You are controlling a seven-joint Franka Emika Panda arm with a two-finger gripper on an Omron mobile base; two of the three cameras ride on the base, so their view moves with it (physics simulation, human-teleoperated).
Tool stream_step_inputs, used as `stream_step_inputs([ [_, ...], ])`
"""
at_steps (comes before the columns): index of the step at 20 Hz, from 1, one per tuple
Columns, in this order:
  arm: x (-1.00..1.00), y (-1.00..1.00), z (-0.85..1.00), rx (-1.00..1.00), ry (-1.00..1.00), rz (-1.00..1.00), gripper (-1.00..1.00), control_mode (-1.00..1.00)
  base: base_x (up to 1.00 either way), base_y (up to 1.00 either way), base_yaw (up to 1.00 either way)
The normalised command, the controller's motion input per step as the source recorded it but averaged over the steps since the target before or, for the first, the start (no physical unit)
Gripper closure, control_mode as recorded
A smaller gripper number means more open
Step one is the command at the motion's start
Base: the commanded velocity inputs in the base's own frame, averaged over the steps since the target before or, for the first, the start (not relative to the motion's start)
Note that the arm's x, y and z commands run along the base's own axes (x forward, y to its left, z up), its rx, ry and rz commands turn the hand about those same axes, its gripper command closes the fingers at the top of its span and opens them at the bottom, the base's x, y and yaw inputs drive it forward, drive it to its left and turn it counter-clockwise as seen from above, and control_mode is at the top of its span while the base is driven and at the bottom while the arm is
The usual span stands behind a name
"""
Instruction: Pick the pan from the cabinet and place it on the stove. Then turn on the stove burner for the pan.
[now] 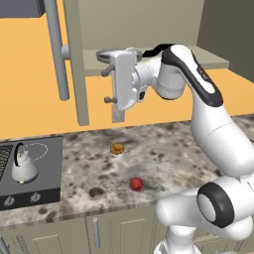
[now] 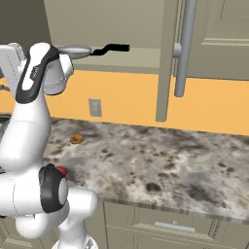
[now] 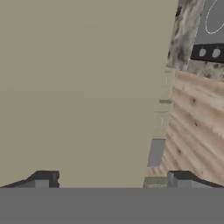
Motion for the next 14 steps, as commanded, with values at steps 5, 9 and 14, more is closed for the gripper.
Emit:
stream_step_inputs([
  [5, -0.07, -0.27, 0.07, -0.01, -0.29, 0.00, -1.00, -1.00, 0.00, 0.00, 0.00],
  [9, -0.25, -0.31, 0.02, -0.02, -0.39, 0.00, -1.00, -1.00, 0.00, 0.00, 0.00],
  [14, -0.54, -0.23, 0.00, -0.02, -0.48, -0.02, -1.00, -1.00, 0.00, 0.00, 0.00],
])
